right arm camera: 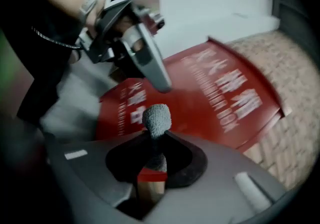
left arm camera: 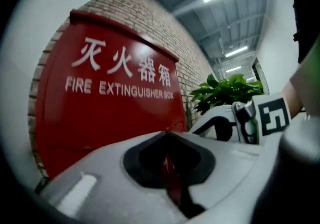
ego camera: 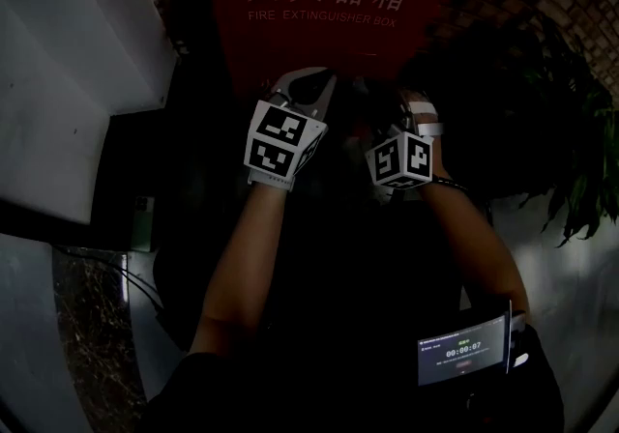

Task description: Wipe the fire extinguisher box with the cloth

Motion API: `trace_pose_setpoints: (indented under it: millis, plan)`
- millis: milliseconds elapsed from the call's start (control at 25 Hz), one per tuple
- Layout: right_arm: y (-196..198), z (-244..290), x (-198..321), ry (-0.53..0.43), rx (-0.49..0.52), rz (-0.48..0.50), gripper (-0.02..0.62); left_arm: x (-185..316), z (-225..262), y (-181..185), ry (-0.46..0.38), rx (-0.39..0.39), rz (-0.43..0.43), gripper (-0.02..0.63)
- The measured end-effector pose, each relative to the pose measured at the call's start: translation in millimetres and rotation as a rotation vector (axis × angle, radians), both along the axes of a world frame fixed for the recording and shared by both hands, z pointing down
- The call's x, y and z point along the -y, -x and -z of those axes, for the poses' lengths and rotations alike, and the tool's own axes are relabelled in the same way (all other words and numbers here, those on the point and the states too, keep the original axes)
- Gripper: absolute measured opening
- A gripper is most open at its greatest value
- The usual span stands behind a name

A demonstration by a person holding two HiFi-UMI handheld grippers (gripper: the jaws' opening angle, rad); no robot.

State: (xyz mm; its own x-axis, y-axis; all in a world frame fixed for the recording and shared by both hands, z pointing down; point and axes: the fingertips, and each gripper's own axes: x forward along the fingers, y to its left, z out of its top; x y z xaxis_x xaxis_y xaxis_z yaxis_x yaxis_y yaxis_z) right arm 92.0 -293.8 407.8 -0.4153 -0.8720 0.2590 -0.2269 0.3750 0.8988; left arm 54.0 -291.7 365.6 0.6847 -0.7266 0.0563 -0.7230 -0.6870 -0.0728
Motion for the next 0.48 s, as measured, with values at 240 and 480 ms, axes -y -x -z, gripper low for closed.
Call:
trace_pose_setpoints:
  millis: [240, 480]
  plan:
    - [0.7, 141.9, 6.8, -0.199, 0.058, -0.018, 0.069, -15.2, 96.7, 13.0, -0.105, -0.052, -0.01, 0.003]
    - [1.6, 226.5, 28.7, -0.34, 0.041, -0.033, 0.067, -18.2, 133.1, 10.0, -0.17, -0.028, -0.026, 0.003]
